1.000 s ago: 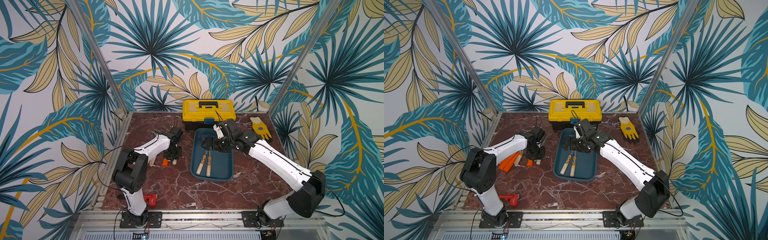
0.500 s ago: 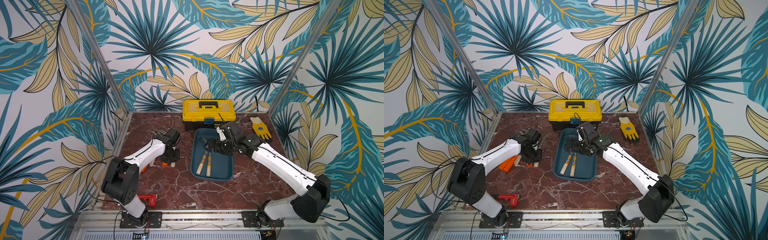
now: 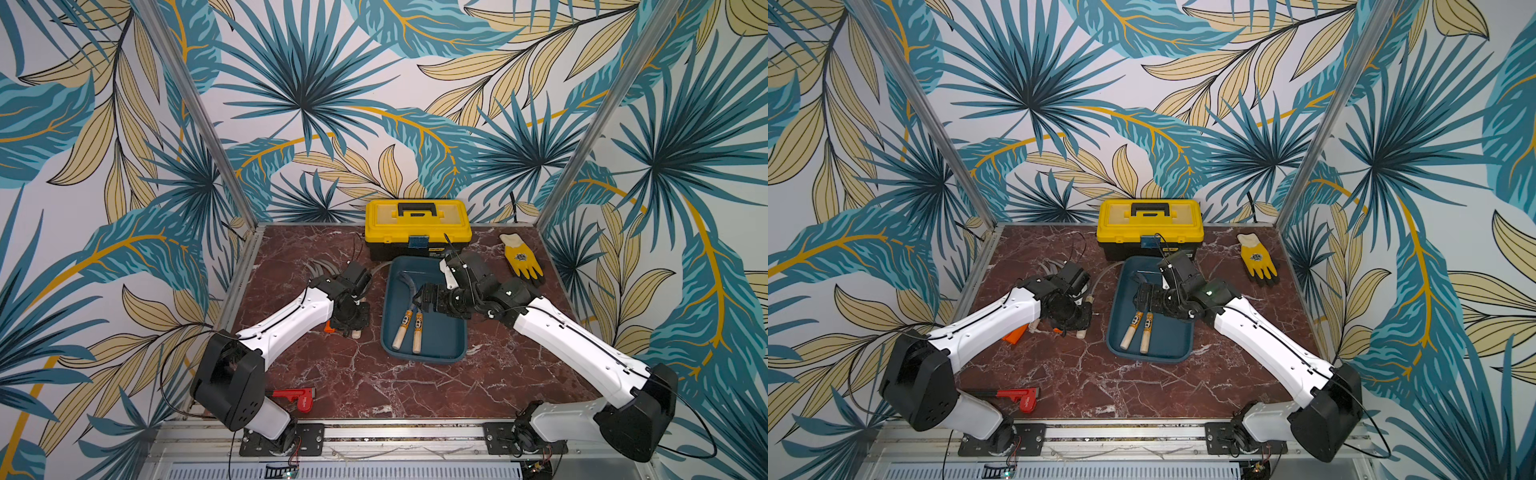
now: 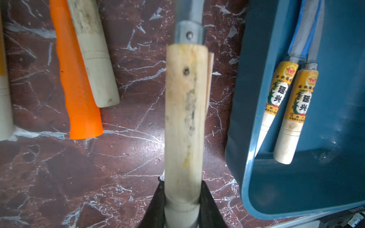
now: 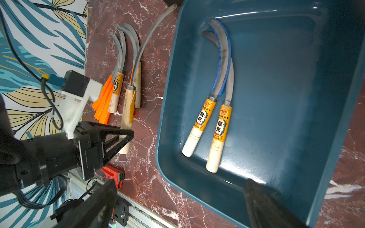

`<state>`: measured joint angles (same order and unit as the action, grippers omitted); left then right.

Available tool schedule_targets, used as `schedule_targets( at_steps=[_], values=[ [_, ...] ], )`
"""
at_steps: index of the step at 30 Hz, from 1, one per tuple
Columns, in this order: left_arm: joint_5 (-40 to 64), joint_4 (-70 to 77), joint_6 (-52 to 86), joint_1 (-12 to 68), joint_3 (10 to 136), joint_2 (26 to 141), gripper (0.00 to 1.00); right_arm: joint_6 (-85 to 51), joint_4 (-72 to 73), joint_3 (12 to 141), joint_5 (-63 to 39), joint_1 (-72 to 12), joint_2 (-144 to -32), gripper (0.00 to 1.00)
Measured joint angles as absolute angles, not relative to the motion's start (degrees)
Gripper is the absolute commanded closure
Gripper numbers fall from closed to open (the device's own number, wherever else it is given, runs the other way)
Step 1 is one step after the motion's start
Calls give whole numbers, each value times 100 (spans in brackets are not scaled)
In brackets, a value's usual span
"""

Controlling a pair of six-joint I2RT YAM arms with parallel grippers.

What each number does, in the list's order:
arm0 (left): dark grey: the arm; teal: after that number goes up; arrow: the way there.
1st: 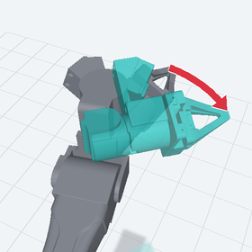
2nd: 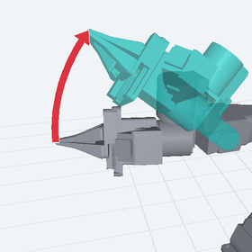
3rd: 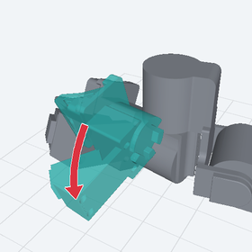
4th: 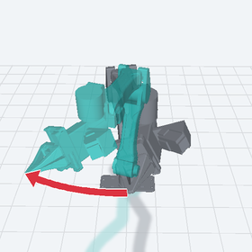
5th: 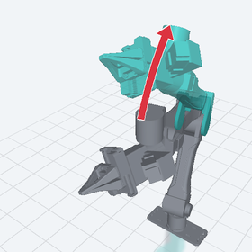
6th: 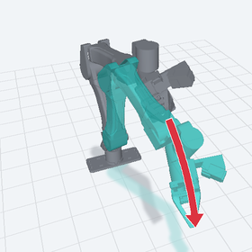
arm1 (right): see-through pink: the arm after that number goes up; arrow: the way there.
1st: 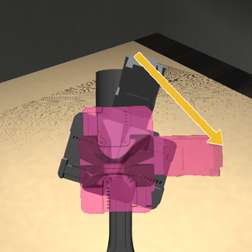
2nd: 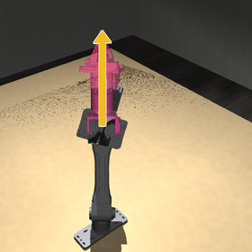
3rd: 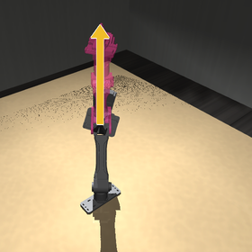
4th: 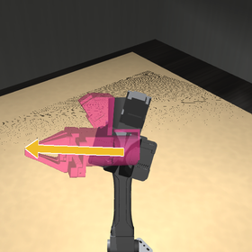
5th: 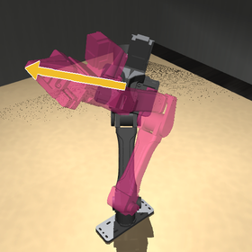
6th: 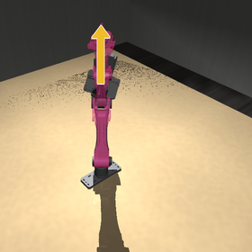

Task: Put small sickles into storage boxes
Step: Pick up the sickle at the center of the board, then place the sickle in the storage box.

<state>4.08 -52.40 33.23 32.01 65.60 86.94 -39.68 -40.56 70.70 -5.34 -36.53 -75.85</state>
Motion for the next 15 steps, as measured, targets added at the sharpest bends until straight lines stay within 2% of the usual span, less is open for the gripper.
schedule_targets(
  at_steps=[15],
  values=[
    [364, -5288, 3647, 3859, 6840, 8785, 100, -3979, -4237, 6781, -388, -3653, -7081, 0]
  ],
)
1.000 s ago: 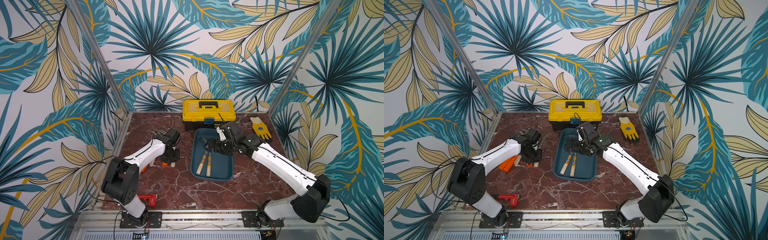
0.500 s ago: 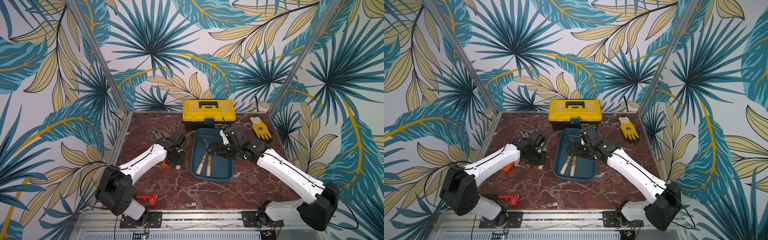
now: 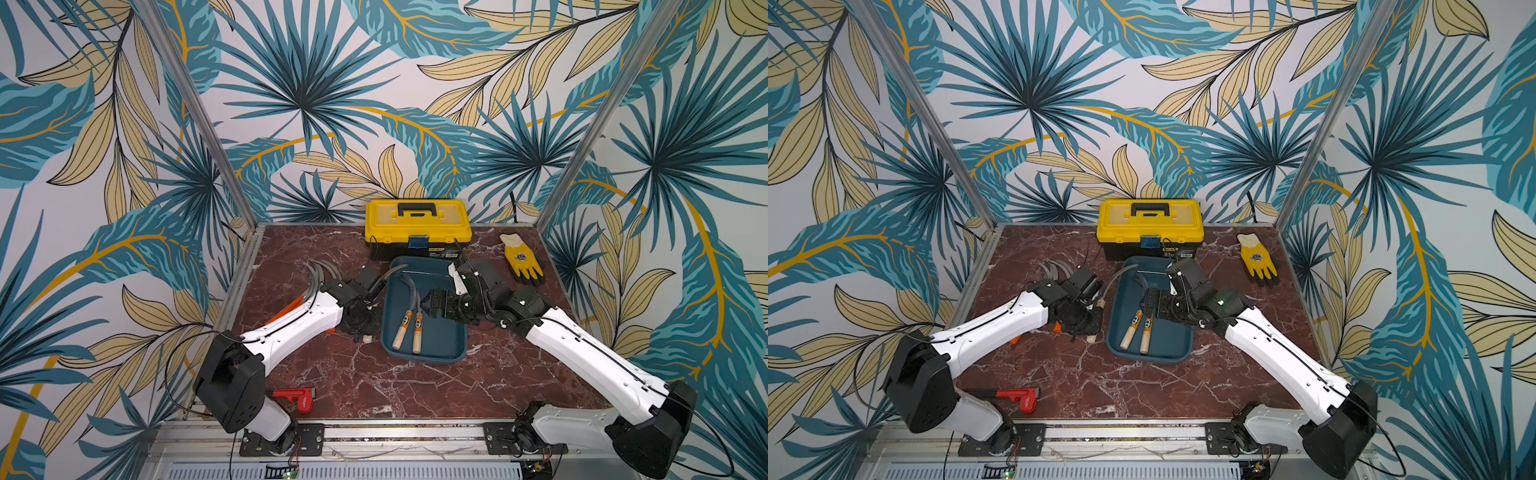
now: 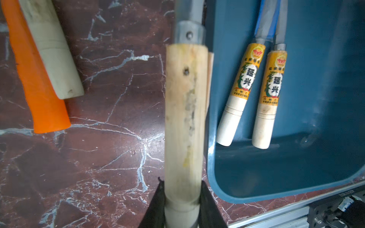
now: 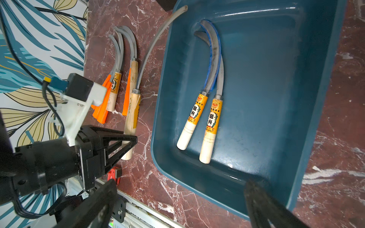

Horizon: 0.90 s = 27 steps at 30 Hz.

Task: Put small sickles into storage boxes
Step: Place the sickle in the storage box.

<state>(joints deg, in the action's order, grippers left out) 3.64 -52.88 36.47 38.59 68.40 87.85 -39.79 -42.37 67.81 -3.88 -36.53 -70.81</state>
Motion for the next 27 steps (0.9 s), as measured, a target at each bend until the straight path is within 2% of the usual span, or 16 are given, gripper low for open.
schedule_targets(
  at_steps=[27],
  values=[
    [434, -5293, 3439, 4219, 8128, 10499, 100, -3583, -4657, 6775, 97, -3653, -6936, 1]
  ],
)
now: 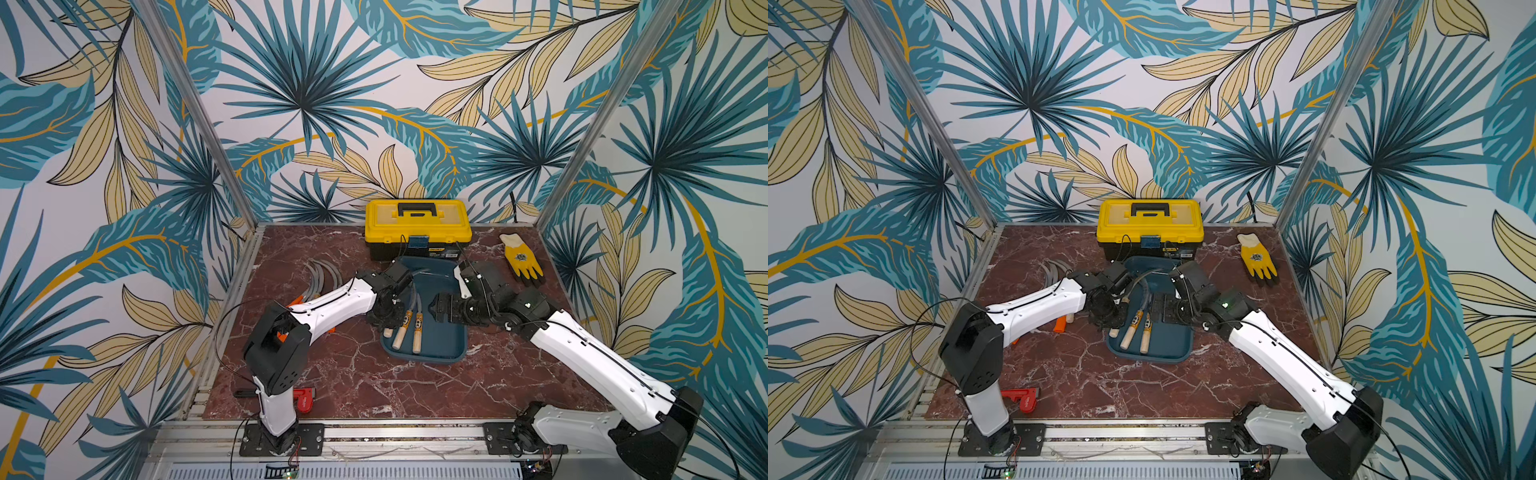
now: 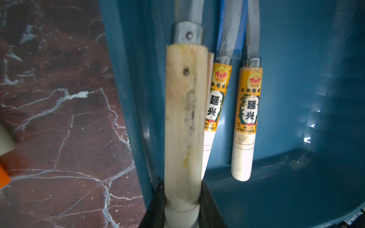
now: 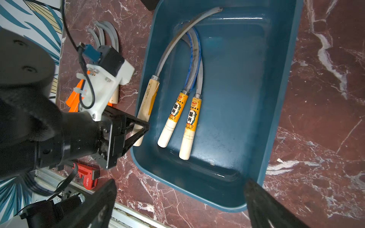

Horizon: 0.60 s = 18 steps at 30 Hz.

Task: Put small sickles into storage boxes
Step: Place the sickle in the storage box.

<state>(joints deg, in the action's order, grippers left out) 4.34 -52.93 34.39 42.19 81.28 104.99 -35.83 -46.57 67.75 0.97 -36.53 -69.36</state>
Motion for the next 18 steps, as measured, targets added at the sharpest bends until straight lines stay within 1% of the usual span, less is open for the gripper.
schedule_targets(
  at_steps=[3, 11, 16, 18],
  values=[
    [458, -5290, 3398, 4226, 8213, 10680, 100, -3548, -4663, 6772, 130, -3653, -6936, 0],
    [548, -5286, 3295, 4235, 8423, 11163, 91, -3465, -4694, 6759, 242, -3651, -6936, 0],
    [567, -5277, 3218, 4244, 8567, 11404, 83, -3439, -4703, 6759, 261, -3614, -6938, 0],
    [580, -5282, 3188, 4241, 8630, 11476, 76, -3422, -4703, 6759, 261, -3588, -6938, 0]
  ],
)
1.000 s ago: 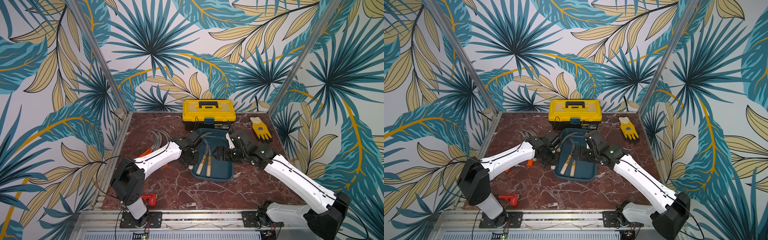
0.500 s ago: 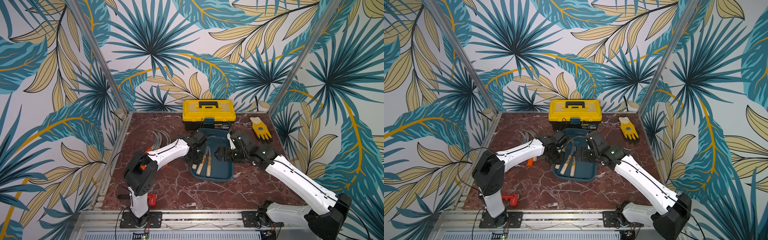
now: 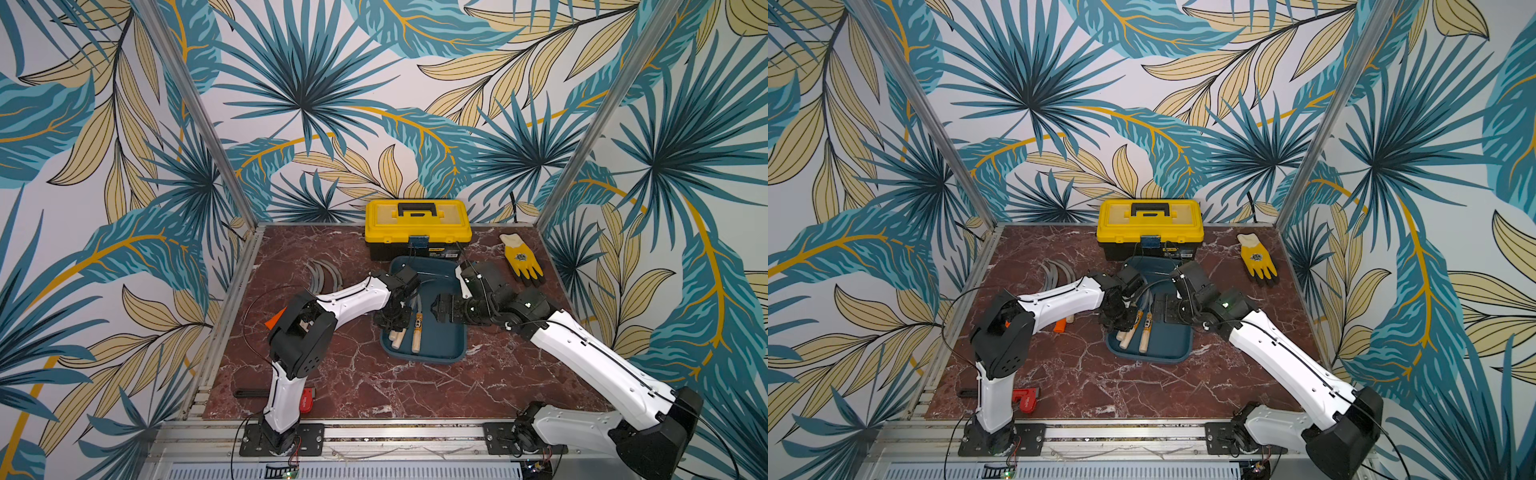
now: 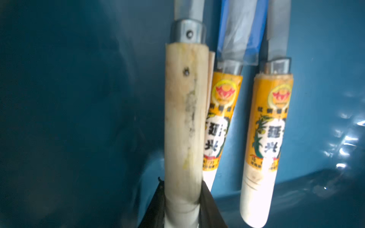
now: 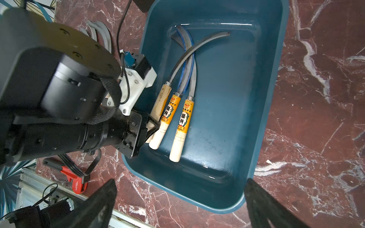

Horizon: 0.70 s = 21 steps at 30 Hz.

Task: Put small sickles into storage boxes
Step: Place the sickle in the storage box.

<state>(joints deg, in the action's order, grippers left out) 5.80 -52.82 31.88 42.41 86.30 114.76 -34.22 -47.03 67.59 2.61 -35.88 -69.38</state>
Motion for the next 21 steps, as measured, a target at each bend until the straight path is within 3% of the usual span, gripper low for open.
schedule_targets(
  at_steps=[21],
  values=[
    [781, -5242, 3024, 4261, 8855, 11544, 37, -3402, -4703, 6759, 257, -3481, -6949, 0]
  ],
)
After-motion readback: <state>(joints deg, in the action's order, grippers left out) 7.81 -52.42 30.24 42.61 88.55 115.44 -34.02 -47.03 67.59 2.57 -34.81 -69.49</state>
